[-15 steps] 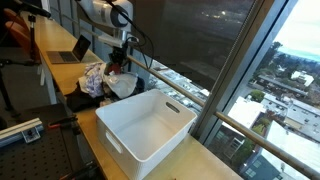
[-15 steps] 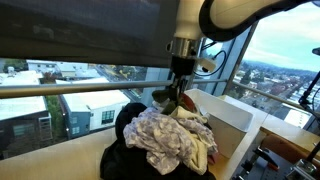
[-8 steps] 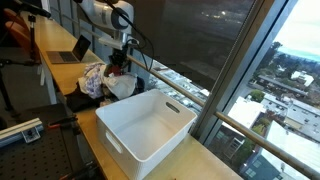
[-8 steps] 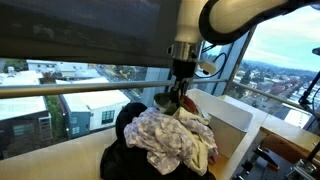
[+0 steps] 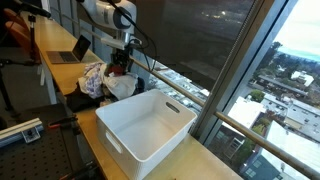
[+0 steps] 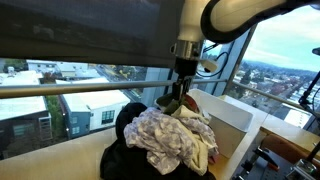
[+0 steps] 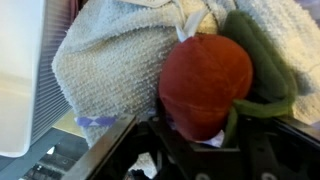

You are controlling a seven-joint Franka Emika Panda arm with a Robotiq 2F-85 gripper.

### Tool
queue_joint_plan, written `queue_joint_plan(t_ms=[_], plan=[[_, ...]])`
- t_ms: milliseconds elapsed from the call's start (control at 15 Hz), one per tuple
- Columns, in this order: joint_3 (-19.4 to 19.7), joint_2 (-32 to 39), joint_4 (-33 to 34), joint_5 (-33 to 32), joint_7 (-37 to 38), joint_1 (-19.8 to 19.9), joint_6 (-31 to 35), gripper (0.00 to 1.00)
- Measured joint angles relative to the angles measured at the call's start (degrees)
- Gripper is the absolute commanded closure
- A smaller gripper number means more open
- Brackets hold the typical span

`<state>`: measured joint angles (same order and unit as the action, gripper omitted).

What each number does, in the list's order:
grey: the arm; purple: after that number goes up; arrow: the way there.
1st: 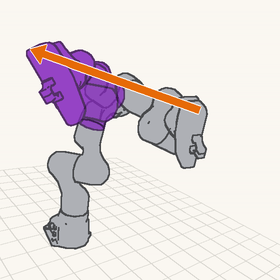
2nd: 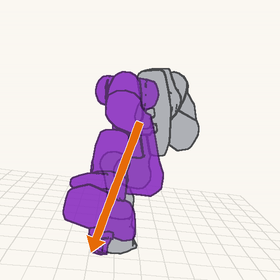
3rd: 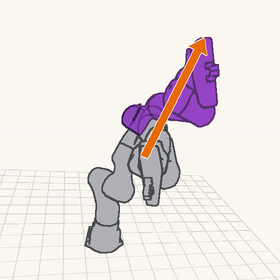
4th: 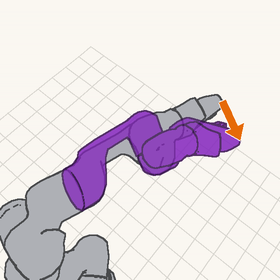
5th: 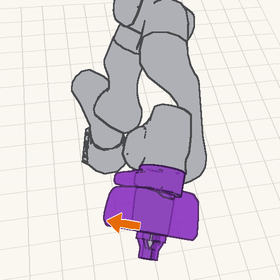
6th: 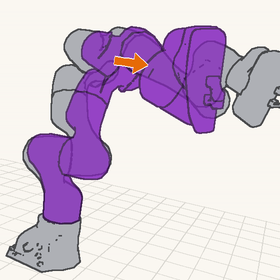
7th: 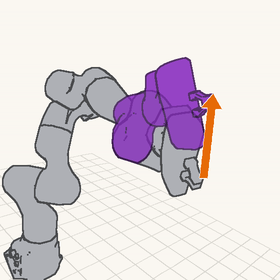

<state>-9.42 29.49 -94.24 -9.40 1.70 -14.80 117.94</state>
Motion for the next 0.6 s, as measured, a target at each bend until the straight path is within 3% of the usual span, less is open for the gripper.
queue_joint_plan(t_ms=[133,600], plan=[[0.0,-0.6,0.0,0.0,0.0,0.3,0.0,0.01],[0.0,-3.7,0.0,0.2,-0.2,1.3,0.0,0.00]])
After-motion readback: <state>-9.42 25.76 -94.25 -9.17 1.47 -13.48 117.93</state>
